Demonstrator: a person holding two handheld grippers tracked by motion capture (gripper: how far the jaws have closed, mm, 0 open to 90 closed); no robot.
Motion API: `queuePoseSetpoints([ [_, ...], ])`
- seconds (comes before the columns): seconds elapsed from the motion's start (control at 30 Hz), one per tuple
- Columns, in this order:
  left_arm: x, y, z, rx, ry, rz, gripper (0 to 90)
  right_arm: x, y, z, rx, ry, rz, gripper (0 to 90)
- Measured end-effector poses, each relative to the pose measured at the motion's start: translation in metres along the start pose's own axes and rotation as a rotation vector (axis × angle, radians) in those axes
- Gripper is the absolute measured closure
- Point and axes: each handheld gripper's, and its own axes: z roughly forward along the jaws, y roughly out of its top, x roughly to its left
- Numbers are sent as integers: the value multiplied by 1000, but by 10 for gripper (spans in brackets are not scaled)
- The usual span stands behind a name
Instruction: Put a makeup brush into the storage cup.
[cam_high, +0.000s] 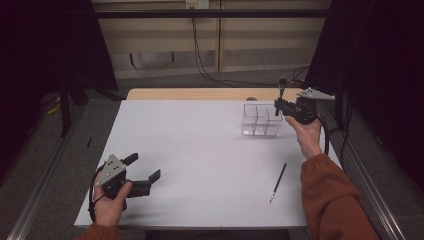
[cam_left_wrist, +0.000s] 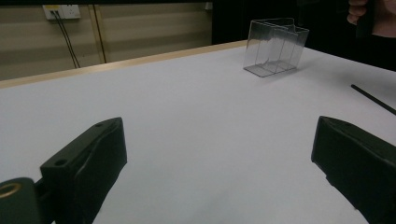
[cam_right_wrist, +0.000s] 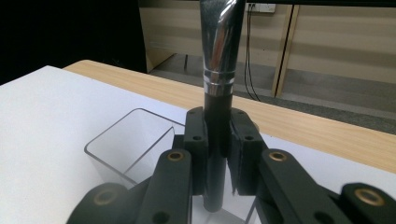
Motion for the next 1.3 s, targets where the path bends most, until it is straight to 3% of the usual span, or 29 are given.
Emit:
queuePoseSetpoints([
  [0.6, 0, 0, 0, 6, 4, -3, 30, -1, -23, 10, 38, 1, 20, 793],
  [1.3, 0, -1, 0, 15, 7, 2, 31, -2, -38, 15, 72, -2, 29, 793],
])
